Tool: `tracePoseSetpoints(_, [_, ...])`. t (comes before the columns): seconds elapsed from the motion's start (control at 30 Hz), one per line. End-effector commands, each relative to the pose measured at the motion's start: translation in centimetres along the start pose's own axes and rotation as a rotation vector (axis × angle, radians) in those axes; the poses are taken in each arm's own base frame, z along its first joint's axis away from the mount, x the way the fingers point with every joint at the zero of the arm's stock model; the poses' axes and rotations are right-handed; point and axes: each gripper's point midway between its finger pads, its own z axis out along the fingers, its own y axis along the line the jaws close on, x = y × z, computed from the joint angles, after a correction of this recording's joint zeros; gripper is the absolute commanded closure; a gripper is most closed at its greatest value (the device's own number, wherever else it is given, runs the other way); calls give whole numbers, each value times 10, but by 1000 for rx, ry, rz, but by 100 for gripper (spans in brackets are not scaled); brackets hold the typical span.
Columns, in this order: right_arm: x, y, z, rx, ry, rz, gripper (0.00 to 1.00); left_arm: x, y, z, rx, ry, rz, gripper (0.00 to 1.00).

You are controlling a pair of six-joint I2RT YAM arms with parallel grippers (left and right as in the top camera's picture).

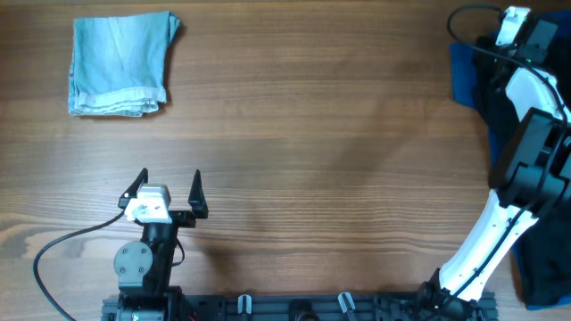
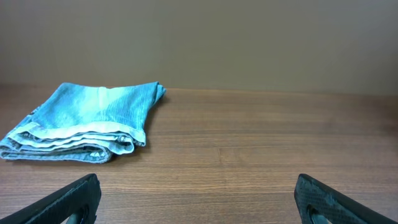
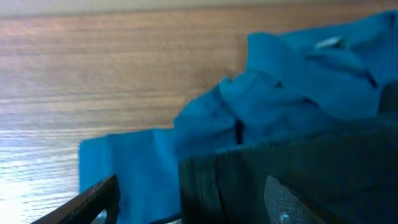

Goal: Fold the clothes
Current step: 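Reach the right gripper into the dark clothes pile and grasp black trousers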

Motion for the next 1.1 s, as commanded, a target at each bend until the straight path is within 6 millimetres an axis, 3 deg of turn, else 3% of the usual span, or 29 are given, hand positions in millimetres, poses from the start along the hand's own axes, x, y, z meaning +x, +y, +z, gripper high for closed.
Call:
tracePoseSetpoints(0.0, [-1,-4,2,28,0,21,31,2,-4,0,20,4,17,0])
tracePoseSetpoints(0.17, [11,-6,2,48,53,39,54,2,-4,0,20,4,17,0])
tracePoseSetpoints(0.47, [20,-10,3,73,74,40,39,2,-4,0,20,4,17,0])
tracePoseSetpoints(0.83, [35,-12,7,96,115,36,40,2,-4,0,20,4,17,0])
tracePoseSetpoints(0.97, [32,-12,7,99,100,35,60,2,-4,0,20,4,17,0])
tracePoseSetpoints(1.07, [35,-12,7,95,113,38,53,2,-4,0,20,4,17,0])
